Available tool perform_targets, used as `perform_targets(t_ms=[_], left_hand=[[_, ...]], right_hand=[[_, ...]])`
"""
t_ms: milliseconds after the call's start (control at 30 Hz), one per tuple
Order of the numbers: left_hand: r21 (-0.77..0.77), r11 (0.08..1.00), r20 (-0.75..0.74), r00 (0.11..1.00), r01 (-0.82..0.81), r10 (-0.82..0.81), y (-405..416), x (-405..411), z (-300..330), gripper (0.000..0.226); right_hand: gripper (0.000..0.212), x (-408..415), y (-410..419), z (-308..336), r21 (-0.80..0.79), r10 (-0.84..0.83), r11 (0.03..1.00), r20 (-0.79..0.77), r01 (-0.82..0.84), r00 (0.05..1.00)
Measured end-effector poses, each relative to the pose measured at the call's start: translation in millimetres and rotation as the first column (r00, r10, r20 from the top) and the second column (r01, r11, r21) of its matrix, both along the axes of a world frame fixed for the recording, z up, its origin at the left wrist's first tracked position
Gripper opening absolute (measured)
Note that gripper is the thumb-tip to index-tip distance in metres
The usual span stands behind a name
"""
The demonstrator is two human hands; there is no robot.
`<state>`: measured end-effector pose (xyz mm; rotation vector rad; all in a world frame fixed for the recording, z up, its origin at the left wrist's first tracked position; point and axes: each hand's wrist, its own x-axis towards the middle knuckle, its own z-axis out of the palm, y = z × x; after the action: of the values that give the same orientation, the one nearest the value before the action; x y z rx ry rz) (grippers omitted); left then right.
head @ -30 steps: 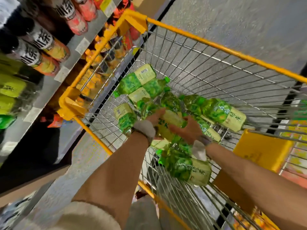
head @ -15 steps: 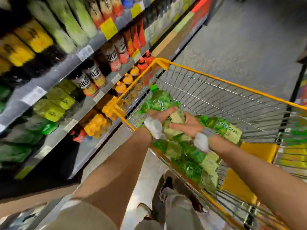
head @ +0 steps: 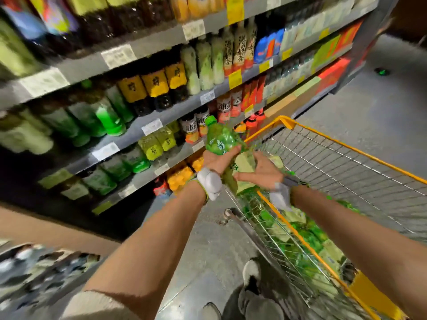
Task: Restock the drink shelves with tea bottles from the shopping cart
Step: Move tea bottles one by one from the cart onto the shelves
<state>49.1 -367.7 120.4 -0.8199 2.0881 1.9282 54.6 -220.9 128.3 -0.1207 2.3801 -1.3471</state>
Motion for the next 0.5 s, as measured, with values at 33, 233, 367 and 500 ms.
perform_targets(t_ms=[33,233,367,500], left_hand=[[-0.003,1.000,0.045,0.999,-0.010,0.010,-13,7,5,0.128],[-0.075,0.995,0.139,0.988,-0.059,0.069,-80,38,-8,0.093],[-0.115,0.985,0.174,0.973,-0.131,0.150,-117,47,-38,0.087],[-0.110,0.971,0.180,0.957,-0.213,0.230,-142,56,-63,0.077]], right_hand=[[0.047,2,-11,-4,-0.019,0.027,0.999,0.012,-0.027,1.000],[0.048,7,-70,-29,-0.011,0.199,0.980,0.059,-0.199,0.978],[0.053,-6,-108,-56,-0.005,0.344,0.937,0.178,-0.349,0.922],[0.052,-15,-140,-87,-0.013,0.424,0.902,0.219,-0.431,0.879]])
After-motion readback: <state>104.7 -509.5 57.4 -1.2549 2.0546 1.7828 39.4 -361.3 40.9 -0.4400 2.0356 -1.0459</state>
